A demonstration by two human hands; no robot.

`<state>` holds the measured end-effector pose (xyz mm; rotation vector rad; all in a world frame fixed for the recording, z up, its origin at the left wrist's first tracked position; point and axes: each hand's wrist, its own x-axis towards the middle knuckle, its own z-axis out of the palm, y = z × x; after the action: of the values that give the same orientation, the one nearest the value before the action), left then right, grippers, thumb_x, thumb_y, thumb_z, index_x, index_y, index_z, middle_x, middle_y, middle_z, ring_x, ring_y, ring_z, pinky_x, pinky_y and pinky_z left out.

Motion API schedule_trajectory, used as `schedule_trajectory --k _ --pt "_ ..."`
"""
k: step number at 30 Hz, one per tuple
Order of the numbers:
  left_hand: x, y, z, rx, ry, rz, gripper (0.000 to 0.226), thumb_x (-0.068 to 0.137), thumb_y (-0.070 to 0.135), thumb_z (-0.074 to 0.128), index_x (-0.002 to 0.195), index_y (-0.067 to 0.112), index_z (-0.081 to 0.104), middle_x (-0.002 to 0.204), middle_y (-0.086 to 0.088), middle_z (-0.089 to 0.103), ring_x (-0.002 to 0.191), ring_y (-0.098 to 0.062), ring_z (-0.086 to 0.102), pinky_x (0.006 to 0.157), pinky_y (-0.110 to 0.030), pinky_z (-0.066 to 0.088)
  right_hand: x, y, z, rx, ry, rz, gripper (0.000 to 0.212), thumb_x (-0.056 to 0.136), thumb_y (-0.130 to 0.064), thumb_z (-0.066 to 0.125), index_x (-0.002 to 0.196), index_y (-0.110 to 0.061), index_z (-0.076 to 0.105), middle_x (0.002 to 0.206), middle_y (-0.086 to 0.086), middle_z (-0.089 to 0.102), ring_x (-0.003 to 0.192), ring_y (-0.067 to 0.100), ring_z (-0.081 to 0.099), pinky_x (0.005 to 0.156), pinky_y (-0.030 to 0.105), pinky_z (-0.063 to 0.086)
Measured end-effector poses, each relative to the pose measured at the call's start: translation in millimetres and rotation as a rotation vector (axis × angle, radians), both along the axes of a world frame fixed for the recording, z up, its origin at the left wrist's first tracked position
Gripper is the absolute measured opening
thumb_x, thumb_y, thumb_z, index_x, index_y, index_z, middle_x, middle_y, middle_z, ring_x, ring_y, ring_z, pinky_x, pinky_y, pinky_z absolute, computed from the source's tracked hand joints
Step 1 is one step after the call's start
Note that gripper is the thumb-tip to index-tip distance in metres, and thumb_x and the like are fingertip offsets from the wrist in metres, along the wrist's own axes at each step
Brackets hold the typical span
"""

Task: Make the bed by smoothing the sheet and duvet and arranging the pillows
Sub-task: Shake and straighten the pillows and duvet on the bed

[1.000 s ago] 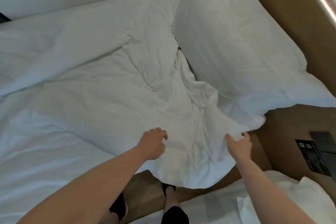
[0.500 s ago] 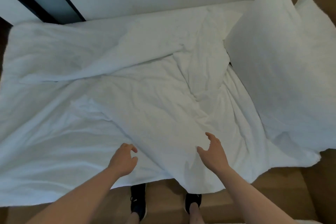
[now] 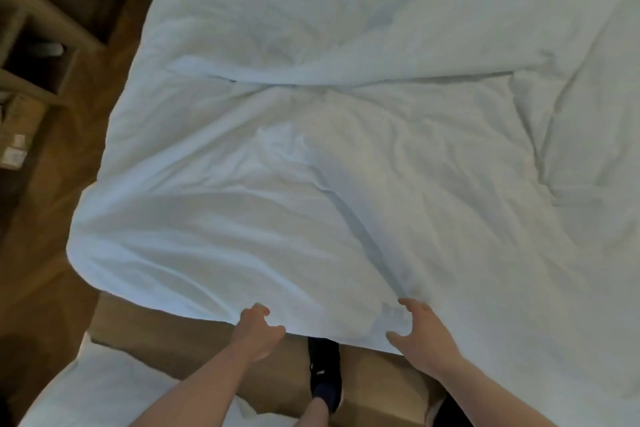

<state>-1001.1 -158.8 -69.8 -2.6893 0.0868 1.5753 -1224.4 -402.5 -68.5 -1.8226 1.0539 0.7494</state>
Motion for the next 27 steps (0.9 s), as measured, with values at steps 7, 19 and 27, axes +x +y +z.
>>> schedule_trajectory --k 7,19,27 --pt "22 23 -94 0.000 0.139 0.832 0.091 0.073 0.068 0.078 0.135 0.009 0.049 0.119 -0.009 0.062 0.106 -0.027 0.061 0.086 -0.035 0.051 25 51 -97 -0.156 0.165 0.310 0.094 0.080 -0.048 0.077 0.151 -0.024 0.020 0.151 0.004 0.029 0.133 0.027 0.043 0.099 0.038 0.051" --pt "27 73 -42 0.081 -0.149 0.317 0.035 0.090 0.040 0.057 0.105 0.009 0.062 0.090 -0.003 0.066 0.079 -0.020 0.063 0.071 -0.033 0.054 22 40 -38 0.085 0.068 0.370 0.037 0.108 -0.037 0.040 0.076 -0.032 0.059 0.081 -0.012 0.063 0.083 0.013 0.059 0.077 0.031 0.044" --pt "23 118 68 0.209 -0.096 0.116 0.040 0.083 0.033 0.060 0.114 0.008 0.060 0.117 -0.010 0.066 0.107 -0.030 0.065 0.076 -0.031 0.046 23 89 76 0.184 0.149 0.297 0.054 0.100 -0.050 0.048 0.058 -0.017 0.043 0.048 -0.007 0.046 0.049 0.003 0.042 0.054 0.021 0.035"
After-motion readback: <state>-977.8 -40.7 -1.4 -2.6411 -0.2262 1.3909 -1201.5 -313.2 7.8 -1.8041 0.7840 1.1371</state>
